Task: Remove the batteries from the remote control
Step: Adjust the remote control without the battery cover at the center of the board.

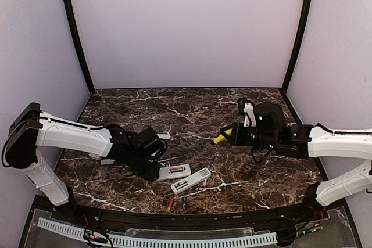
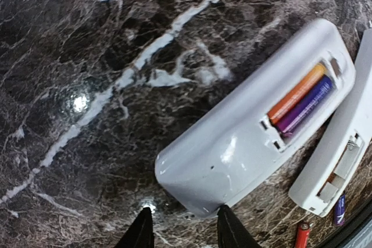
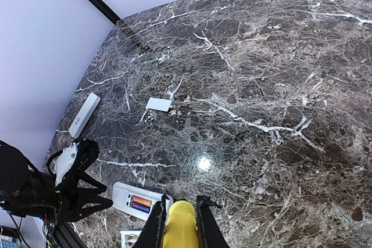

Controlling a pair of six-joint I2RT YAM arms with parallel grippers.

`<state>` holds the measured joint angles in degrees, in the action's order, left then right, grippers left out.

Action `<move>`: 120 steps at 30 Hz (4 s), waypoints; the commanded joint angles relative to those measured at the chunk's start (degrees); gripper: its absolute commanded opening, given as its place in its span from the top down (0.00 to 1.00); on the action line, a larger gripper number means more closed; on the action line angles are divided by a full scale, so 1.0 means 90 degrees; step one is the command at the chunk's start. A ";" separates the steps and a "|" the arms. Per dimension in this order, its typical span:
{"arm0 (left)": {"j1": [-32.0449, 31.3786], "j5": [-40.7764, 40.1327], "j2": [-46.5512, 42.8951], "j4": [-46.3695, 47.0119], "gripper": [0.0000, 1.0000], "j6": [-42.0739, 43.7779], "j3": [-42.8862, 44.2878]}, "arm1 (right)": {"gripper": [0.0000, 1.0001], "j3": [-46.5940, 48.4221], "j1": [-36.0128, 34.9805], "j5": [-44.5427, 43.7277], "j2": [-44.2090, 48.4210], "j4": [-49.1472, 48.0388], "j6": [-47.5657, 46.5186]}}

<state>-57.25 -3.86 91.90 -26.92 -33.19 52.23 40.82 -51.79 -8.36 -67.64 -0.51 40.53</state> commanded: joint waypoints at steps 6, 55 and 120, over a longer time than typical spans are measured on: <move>0.0166 0.0537 -0.0208 0.0116 0.44 -0.0525 -0.0307 | 1.00 -0.0156 0.0013 -0.0016 0.0197 -0.0246 -0.0096; 0.0796 0.4251 0.0783 0.1606 0.25 0.0894 0.0080 | 1.00 -0.0350 0.0012 -0.0092 0.0515 -0.0187 0.0063; 0.0486 -0.0356 0.2707 -0.0782 0.20 0.1942 0.3224 | 1.00 -0.0286 0.0013 -0.0360 0.0567 -0.0024 0.0086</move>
<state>-52.86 -3.01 117.01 -27.75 -16.67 81.65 37.50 -51.79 -10.39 -62.37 0.14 41.23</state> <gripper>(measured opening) 0.804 0.124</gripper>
